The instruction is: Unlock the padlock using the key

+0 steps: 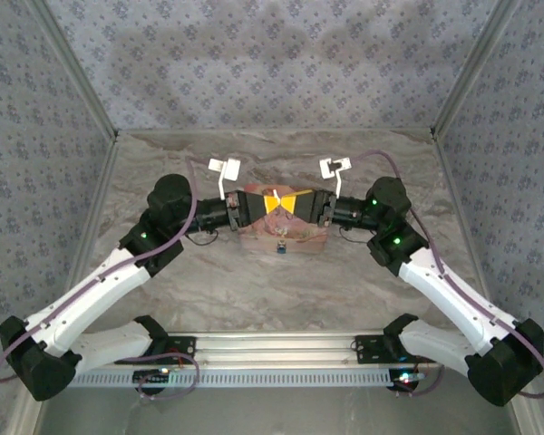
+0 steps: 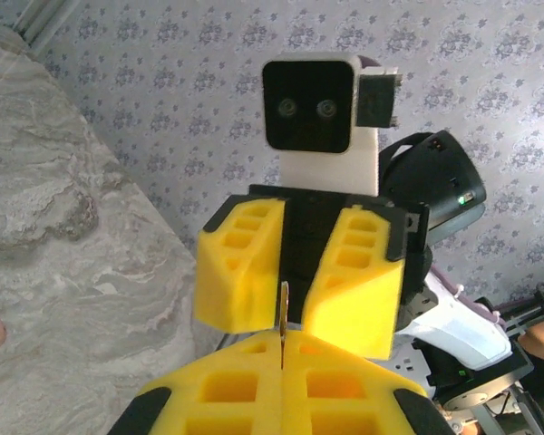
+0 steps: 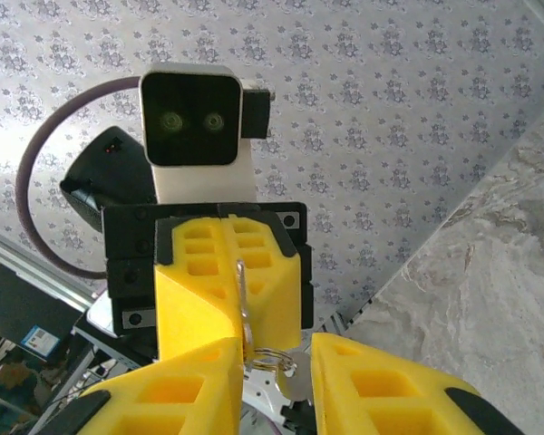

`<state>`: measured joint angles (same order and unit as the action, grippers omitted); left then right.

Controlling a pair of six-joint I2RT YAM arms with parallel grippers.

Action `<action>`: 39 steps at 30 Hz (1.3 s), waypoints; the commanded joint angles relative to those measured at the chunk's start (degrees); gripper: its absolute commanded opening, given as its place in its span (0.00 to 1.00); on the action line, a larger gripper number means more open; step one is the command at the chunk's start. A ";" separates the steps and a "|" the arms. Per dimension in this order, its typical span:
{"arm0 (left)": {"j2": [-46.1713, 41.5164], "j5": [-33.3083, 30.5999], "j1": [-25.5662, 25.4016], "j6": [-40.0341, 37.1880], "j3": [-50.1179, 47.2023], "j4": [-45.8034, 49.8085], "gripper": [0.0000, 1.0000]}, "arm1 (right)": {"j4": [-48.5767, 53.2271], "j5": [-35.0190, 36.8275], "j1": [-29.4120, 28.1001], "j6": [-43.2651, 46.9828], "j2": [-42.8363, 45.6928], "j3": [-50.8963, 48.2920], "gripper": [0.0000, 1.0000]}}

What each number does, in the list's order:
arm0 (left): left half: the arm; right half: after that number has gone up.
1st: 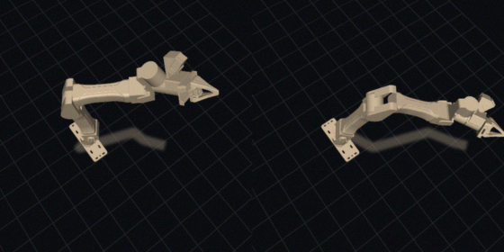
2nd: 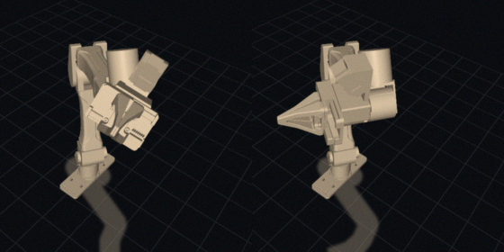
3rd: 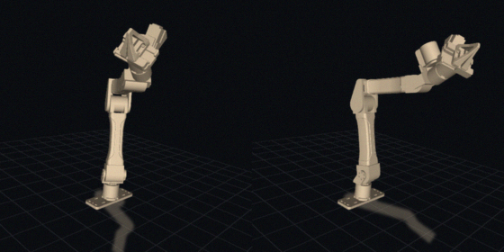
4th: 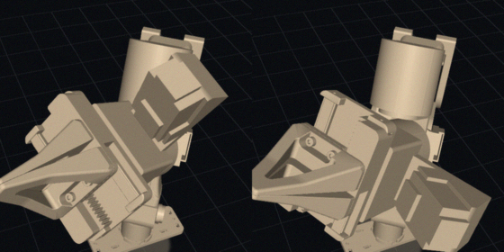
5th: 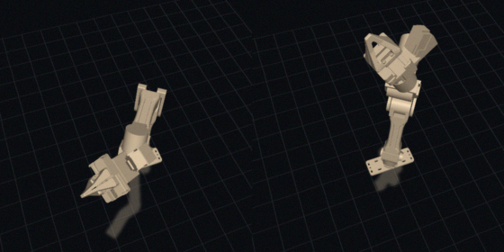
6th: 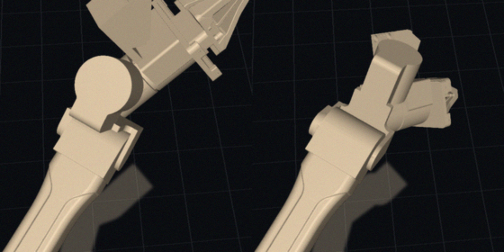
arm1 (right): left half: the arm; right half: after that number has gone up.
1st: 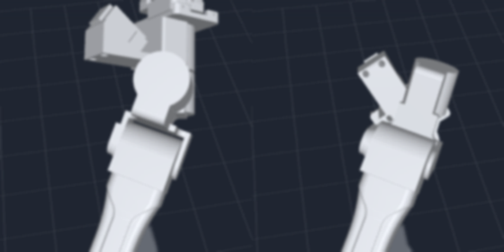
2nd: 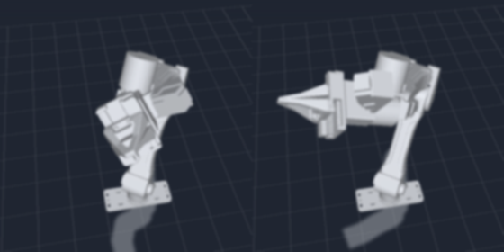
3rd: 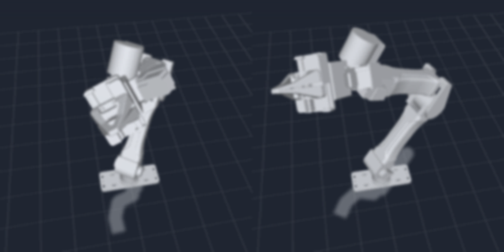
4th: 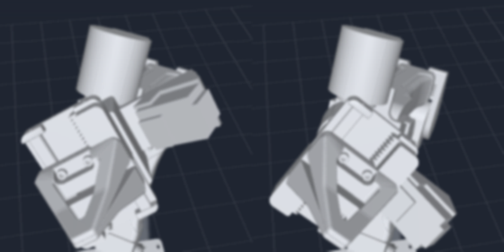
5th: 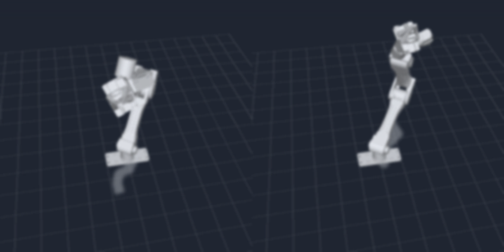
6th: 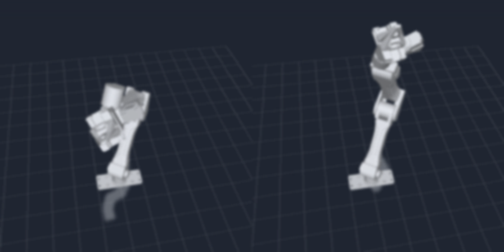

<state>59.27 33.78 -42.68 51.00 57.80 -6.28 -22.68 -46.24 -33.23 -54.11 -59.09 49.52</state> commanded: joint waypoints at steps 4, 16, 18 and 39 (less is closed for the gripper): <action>-1.61 -0.03 0.43 0.91 -0.39 -3.64 0.00 | -8.96 1.54 -1.35 -2.73 -0.28 -0.90 0.24; -1.26 0.95 0.27 1.60 -0.67 -5.14 0.00 | -12.19 0.51 -2.66 -4.05 -2.37 0.33 0.10; -1.25 0.94 0.20 1.51 -0.63 -5.14 0.00 | -12.74 0.14 -3.01 -4.34 -2.76 0.46 0.12; -1.34 -0.20 0.31 1.21 0.19 -3.65 0.35 | -3.56 2.31 -3.44 2.57 -0.38 0.76 0.00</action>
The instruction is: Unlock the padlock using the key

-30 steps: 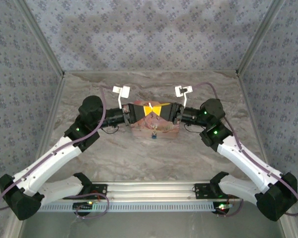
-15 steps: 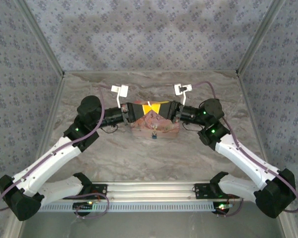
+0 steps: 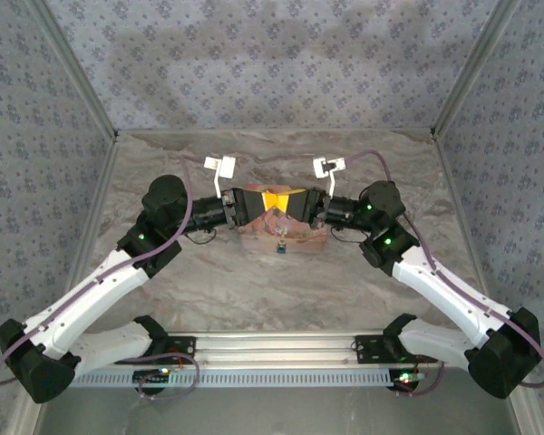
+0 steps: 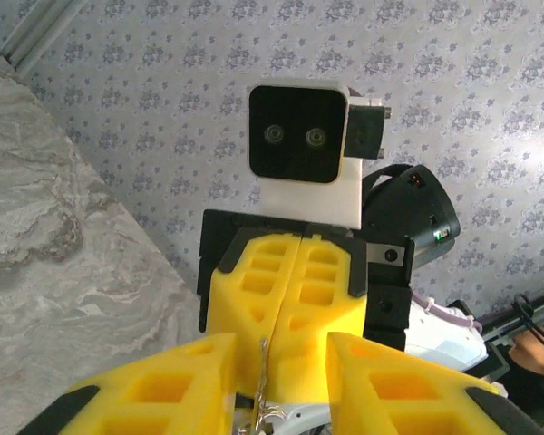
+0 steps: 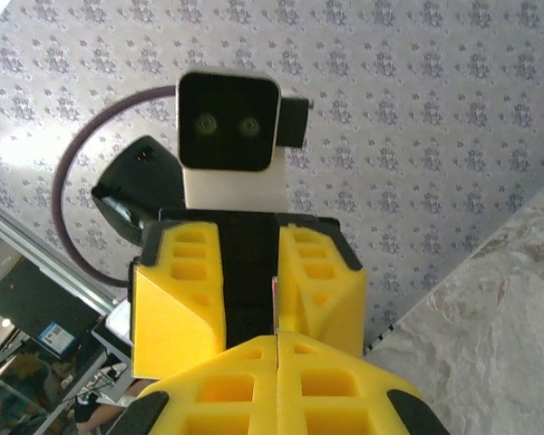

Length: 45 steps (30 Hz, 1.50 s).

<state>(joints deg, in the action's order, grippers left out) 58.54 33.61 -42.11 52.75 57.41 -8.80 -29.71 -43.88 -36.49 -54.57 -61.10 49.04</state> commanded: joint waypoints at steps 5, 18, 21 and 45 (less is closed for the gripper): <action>-1.77 -3.13 0.44 -1.09 0.86 2.36 0.45 | 15.26 3.63 0.01 11.46 4.23 3.06 0.00; -1.78 -18.61 1.29 -0.26 5.50 21.10 0.58 | 49.17 37.06 -6.30 45.22 7.62 14.57 0.00; -1.68 -19.68 1.17 0.83 5.78 21.08 0.58 | 49.73 45.02 -9.44 49.96 7.77 14.85 0.00; 6.20 -25.61 -6.89 5.50 10.70 18.64 0.65 | 40.79 78.17 -29.56 68.80 3.03 12.86 0.00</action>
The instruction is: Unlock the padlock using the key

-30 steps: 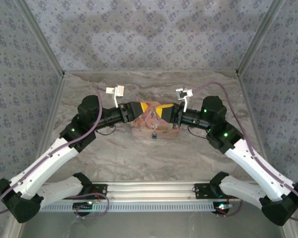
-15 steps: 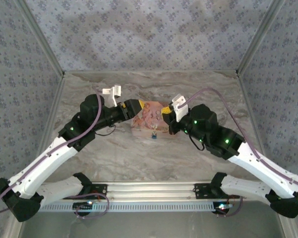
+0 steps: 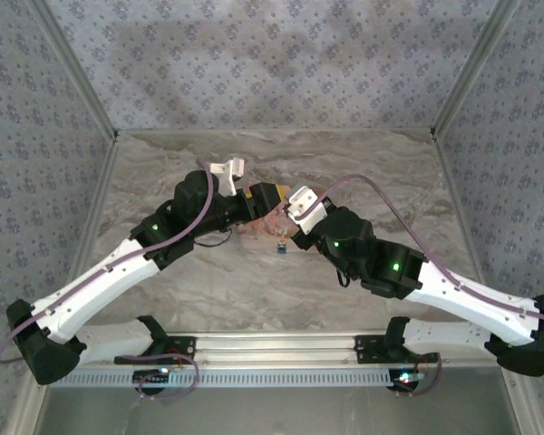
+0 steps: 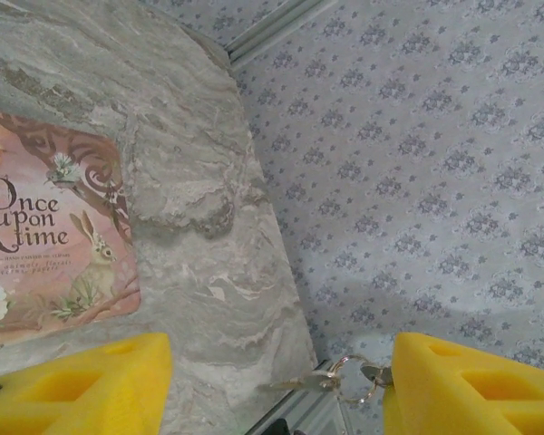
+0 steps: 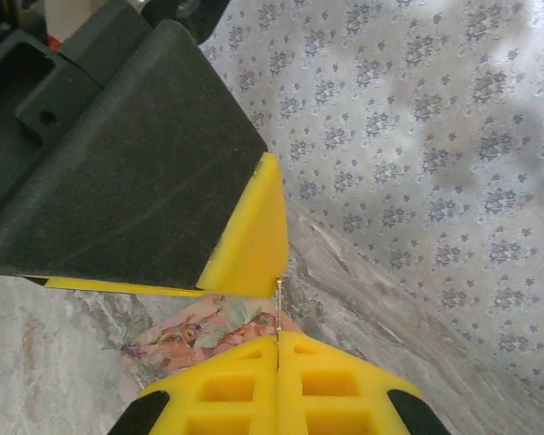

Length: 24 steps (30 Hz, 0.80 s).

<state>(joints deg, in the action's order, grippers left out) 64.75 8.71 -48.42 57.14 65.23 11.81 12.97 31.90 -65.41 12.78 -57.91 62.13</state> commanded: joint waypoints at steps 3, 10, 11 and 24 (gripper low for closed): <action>0.02 -0.89 -0.69 1.30 2.93 -2.14 0.65 | -1.74 2.38 -0.95 1.63 -0.63 -0.25 0.00; -1.62 -2.18 -0.84 1.57 1.78 -3.77 0.67 | -1.82 2.73 -1.20 1.05 -0.89 -0.43 0.00; -1.90 -2.49 -0.84 1.57 1.57 -3.85 0.67 | -1.86 2.73 -1.16 0.98 -0.89 -0.43 0.00; -2.52 -3.16 -1.13 2.17 1.55 -3.82 0.66 | -2.04 4.19 -1.46 0.74 -1.29 -0.43 0.00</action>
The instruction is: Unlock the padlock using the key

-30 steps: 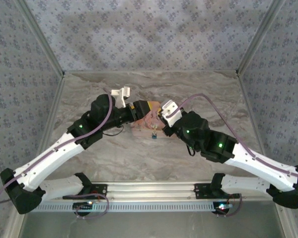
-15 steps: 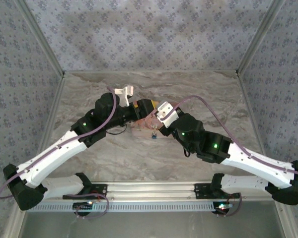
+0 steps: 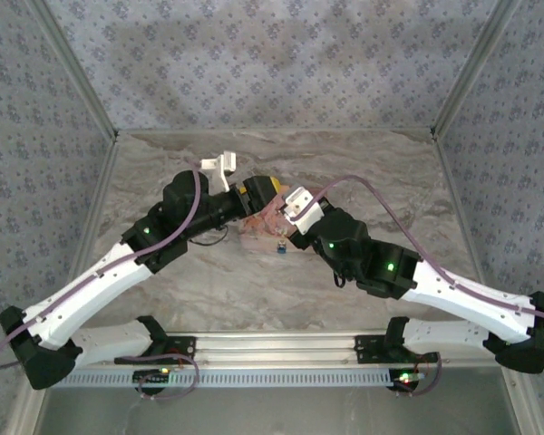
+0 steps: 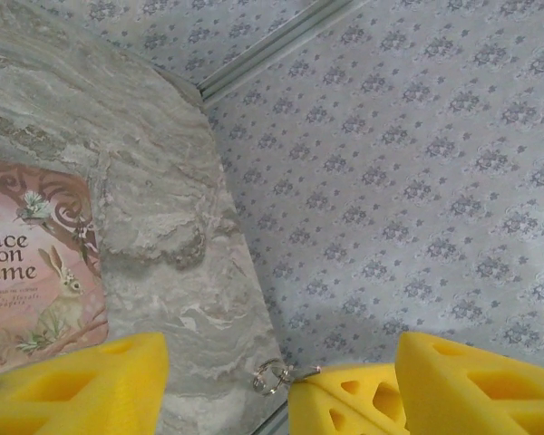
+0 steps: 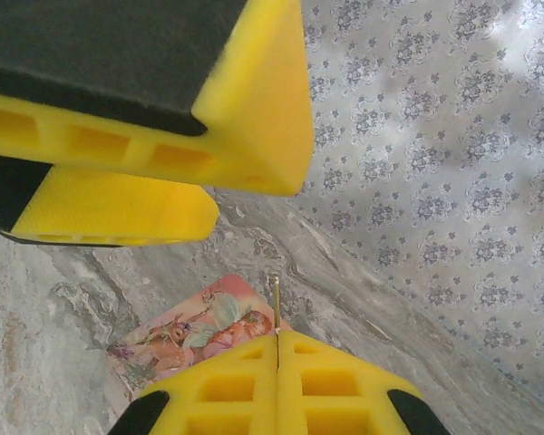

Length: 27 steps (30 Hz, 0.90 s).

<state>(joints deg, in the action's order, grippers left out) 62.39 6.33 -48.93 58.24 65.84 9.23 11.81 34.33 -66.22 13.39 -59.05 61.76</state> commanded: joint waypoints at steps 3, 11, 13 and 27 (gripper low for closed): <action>0.98 -0.70 -1.22 1.34 1.56 -1.45 0.65 | -1.31 2.86 -1.08 0.41 -0.93 0.12 0.00; 3.69 -0.29 -1.95 1.79 3.11 -1.94 0.53 | -1.79 4.01 -1.79 0.96 -2.12 0.65 0.00; 4.40 -0.03 -2.12 1.70 3.50 -1.86 0.47 | -1.87 4.34 -1.81 1.02 -2.29 0.65 0.00; 5.06 0.00 -2.23 1.97 3.52 -1.42 0.09 | -2.58 6.45 -1.99 1.97 -3.00 0.91 0.00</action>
<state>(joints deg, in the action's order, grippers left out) 67.31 6.15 -50.76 59.96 67.48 8.88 10.85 38.76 -67.72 14.57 -61.95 61.76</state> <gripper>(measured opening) 0.099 0.065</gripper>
